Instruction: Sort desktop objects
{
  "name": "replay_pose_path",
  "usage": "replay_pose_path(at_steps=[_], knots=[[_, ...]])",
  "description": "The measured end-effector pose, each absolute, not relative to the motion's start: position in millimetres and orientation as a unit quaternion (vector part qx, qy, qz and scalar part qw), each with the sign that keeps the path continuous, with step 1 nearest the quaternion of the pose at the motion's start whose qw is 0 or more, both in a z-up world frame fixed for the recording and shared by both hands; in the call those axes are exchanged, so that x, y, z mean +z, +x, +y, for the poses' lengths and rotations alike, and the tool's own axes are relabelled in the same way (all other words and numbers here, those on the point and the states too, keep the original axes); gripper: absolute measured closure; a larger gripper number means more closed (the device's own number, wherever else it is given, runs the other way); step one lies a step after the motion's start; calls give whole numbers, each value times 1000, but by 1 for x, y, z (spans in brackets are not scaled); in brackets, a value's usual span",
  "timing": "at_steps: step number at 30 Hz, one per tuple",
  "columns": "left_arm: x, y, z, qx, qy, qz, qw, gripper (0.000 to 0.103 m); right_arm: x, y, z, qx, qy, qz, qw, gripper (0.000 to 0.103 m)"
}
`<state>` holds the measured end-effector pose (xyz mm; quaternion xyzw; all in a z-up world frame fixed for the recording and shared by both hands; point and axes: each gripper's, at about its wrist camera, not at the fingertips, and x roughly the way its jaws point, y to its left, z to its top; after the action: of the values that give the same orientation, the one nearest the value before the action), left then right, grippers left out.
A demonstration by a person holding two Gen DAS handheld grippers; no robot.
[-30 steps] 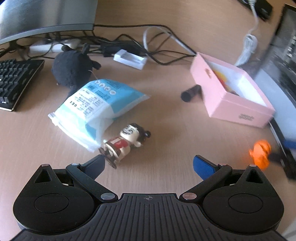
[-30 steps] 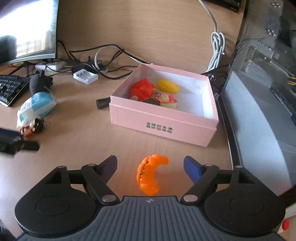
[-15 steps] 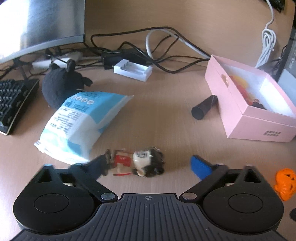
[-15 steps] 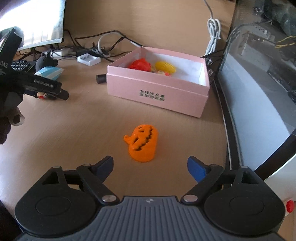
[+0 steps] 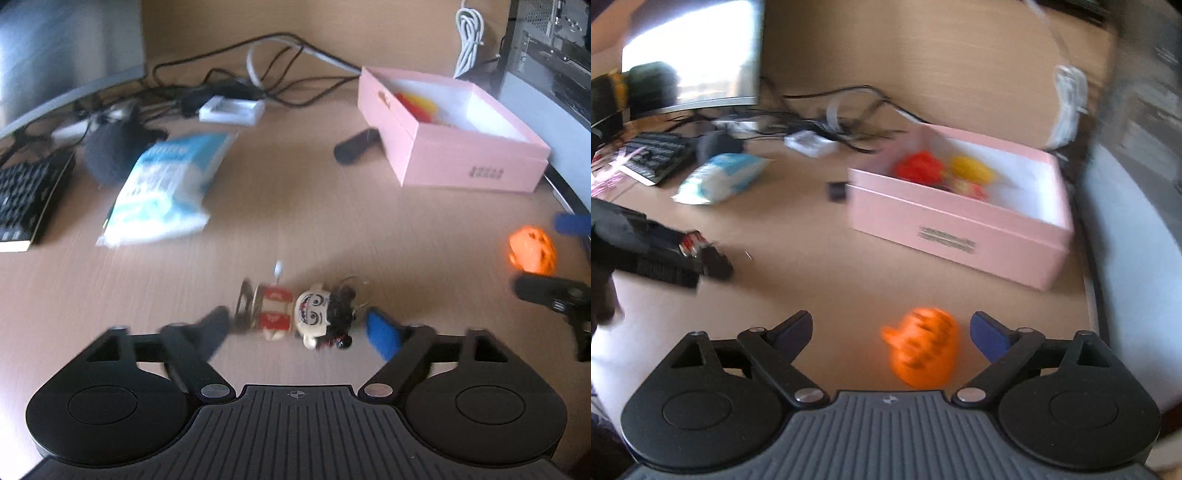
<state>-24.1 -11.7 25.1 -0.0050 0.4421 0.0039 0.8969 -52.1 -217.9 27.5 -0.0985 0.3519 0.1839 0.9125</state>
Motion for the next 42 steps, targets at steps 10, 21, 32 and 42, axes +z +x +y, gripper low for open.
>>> replay_pose_path(at_steps=[10, 21, 32, 42], knots=[[33, -51, 37, 81, -49, 435, 896, 7, 13, -41, -163, 275, -105, 380, 877, 5], [29, -49, 27, 25, -60, 427, 902, 2, 3, -38, -159, 267, -75, 425, 862, 0], [39, -58, 43, 42, -88, 379, 920, 0, 5, -28, -156, 260, -62, 446, 854, 0], [30, -45, 16, -58, -29, 380, 923, 0, 56, -42, -179, 129, -90, 341, 927, 0]])
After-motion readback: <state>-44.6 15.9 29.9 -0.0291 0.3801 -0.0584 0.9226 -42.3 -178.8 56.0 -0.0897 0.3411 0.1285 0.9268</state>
